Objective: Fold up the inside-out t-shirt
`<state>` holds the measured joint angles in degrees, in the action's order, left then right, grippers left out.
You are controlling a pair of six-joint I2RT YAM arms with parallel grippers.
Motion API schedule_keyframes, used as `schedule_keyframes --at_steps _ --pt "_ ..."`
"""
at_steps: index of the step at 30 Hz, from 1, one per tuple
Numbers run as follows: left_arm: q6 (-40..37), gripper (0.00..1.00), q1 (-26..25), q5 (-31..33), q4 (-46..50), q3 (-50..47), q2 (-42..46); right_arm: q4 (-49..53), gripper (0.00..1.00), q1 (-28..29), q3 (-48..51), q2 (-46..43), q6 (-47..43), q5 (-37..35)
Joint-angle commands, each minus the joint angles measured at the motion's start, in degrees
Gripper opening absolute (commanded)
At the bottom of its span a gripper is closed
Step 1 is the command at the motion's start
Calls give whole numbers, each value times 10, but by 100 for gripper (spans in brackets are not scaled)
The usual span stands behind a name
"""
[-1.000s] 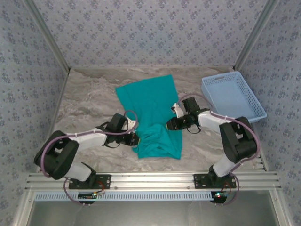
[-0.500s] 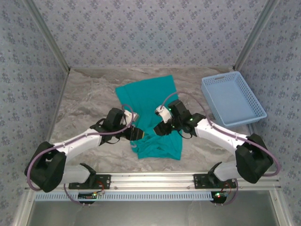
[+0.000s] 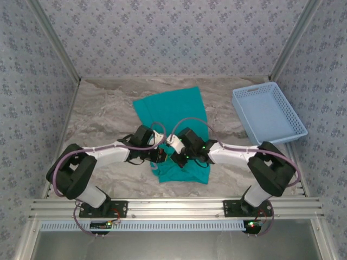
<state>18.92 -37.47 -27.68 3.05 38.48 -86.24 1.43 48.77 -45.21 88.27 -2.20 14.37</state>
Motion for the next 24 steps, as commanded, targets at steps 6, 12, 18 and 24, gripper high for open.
schedule_keyframes --at_steps 6,12,18,24 --pt "62 0 57 -56 -35 -49 104 -31 5 -130 100 -141 22 103" --pt "108 14 69 1 -30 -63 14 -115 6 -90 163 -87 -10 52" --pt "84 44 40 1 8 -25 50 -145 8 -72 181 -178 -28 72" --pt "-49 48 -22 78 64 5 146 -149 8 -80 178 -267 -75 135"
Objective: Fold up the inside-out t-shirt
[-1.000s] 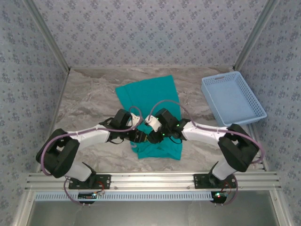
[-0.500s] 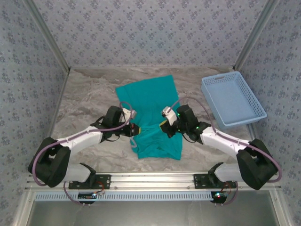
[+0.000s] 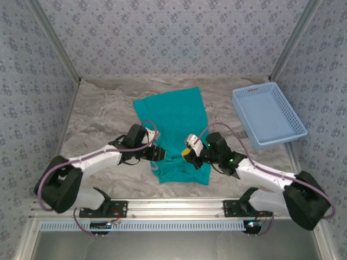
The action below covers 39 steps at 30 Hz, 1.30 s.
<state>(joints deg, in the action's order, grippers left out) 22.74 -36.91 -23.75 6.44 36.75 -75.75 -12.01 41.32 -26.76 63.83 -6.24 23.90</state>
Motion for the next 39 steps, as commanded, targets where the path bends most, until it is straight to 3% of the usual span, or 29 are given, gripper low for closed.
schedule_keyframes --at_steps 1,7,13,15,17,19,21,25,27,30,36,38,39 --pt "-104 48 -35 38 21 20 46 -12 8 -13 -9 -26 -39 53" --pt "-122 49 -43 50 -89 -2 8 -21 9 -56 2 -27 -74 101" --pt "-187 49 -66 42 -134 37 -70 -27 15 -60 14 -28 -87 82" --pt "-198 50 -77 44 -150 47 -92 -5 19 -55 9 -30 -87 37" --pt "-193 49 -79 55 -152 59 -117 43 33 -43 -2 -35 -79 -56" --pt "-182 44 -80 58 -136 76 -139 108 40 -30 -26 -41 -45 -203" --pt "-167 33 -85 37 -135 79 -152 185 43 -23 -66 -44 64 -337" --pt "-135 17 -88 20 -148 48 -137 297 44 -4 -121 -36 201 -286" --pt "-126 9 -85 38 -126 42 -125 278 44 46 -106 -33 217 -244" --pt "-88 2 -67 22 -96 42 -102 252 47 123 -100 -11 220 -245" --pt "-3 9 -18 -66 -128 -3 -47 281 46 191 -160 95 268 -290" --pt "-2 16 -12 -81 -120 -10 -31 278 45 212 -167 126 281 -315" --pt "-3 23 -12 -74 -109 -12 -23 278 45 216 -172 142 283 -321"
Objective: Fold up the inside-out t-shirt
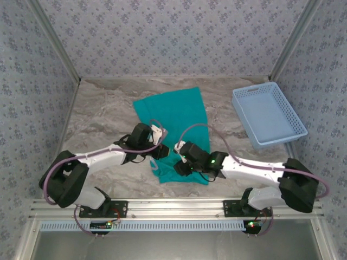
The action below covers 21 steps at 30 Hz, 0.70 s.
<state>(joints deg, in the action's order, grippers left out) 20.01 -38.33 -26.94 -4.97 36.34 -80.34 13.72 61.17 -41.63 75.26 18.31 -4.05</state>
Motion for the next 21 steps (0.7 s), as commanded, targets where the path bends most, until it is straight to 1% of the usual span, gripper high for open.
schedule_keyframes --at_steps 1,2,3,4,5,7,8,9,12,15,18,21 --pt "26 31 2 -36 11 -11 30 25 44 18 -29 43 43 -54" --pt "27 37 3 -33 15 -16 38 34 42 18 -35 60 53 -73" --pt "28 41 3 -33 15 -20 43 45 38 17 -42 76 61 -89" --pt "30 43 3 -36 15 -23 47 56 32 16 -47 88 71 -106" --pt "30 45 3 -42 13 -24 49 68 22 14 -52 97 79 -118" --pt "30 46 -1 -44 12 -24 49 71 8 7 -54 100 75 -115" --pt "29 47 -5 -32 13 -23 48 71 2 2 -55 94 75 -111" --pt "25 47 -13 -7 19 -21 48 69 0 -5 -53 85 73 -101" --pt "-4 48 -52 56 33 -5 41 62 0 -38 -39 46 79 -75" --pt "-14 48 -72 77 41 21 21 50 0 -96 -13 0 88 -26" --pt "-20 47 -84 91 44 38 0 24 0 -169 24 -38 71 62" --pt "-28 46 -89 104 50 48 -24 11 0 -230 49 -54 57 140"
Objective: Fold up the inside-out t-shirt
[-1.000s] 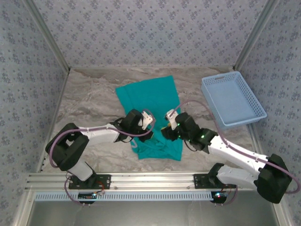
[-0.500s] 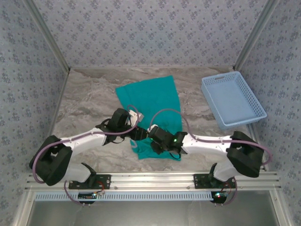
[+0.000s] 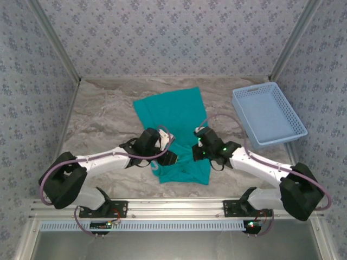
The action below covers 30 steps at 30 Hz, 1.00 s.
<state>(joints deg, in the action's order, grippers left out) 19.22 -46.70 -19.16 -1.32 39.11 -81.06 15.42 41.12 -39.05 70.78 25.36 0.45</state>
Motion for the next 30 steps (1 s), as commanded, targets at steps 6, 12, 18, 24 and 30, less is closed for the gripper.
schedule_keyframes --at_steps 6,12,18,24,30 --pt "-25 23 -7 18 27 43 -65 -34 0 -55 58 -18 -33 151" --pt "-38 4 -45 25 36 8 -47 -15 1 -46 91 -28 1 98" --pt "-40 31 -104 44 24 -32 -44 -12 10 -46 101 -32 12 85" --pt "-47 47 -103 80 57 11 -2 56 24 -38 51 -53 -31 57" --pt "-60 50 -91 91 81 56 -12 88 29 -33 22 -71 -48 53"
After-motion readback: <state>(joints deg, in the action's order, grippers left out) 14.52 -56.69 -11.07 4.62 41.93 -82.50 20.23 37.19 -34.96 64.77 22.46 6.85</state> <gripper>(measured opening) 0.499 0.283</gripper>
